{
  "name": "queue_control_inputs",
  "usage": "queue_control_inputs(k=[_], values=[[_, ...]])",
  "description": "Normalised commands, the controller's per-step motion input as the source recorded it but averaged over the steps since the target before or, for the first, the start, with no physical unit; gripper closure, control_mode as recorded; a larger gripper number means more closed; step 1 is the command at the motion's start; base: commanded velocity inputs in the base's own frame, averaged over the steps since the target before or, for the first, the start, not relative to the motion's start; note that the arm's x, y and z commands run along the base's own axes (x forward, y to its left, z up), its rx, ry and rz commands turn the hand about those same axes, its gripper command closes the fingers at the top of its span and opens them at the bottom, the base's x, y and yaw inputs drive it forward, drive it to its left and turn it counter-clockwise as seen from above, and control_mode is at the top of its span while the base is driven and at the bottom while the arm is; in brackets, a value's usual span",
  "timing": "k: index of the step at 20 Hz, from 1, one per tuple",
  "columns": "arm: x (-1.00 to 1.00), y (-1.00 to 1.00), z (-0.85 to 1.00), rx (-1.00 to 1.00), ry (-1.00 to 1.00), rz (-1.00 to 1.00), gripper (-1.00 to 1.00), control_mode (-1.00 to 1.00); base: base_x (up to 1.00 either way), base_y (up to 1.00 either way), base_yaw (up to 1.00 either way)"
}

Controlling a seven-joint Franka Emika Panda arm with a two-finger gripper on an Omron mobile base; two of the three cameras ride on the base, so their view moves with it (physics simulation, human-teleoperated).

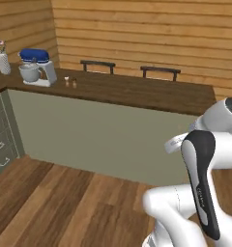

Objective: Navigate to the stand mixer.

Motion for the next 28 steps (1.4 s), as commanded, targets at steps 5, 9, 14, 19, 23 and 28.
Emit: queue_control_inputs(k=[5,9,14,19,23,28], values=[[0.00,0.00,0.00,0.00,0.00,0.00,-1.00,1.00,1.00,0.43,0.32],[0.00,0.00,0.00,0.00,0.00,0.00,-1.00,1.00,1.00,0.49,0.03],[0.00,0.00,0.00,0.00,0.00,0.00,-1.00,1.00,0.96,0.57,-0.07],[0.00,0.00,0.00,0.00,0.00,0.00,-1.00,1.00,0.76,0.52,-0.26],[0.00,0.00,0.00,0.00,0.00,0.00,-1.00,1.00,0.66,0.42,-0.36],[0.00,0.00,0.00,0.00,0.00,0.00,-1.00,1.00,0.58,0.48,-0.39]])
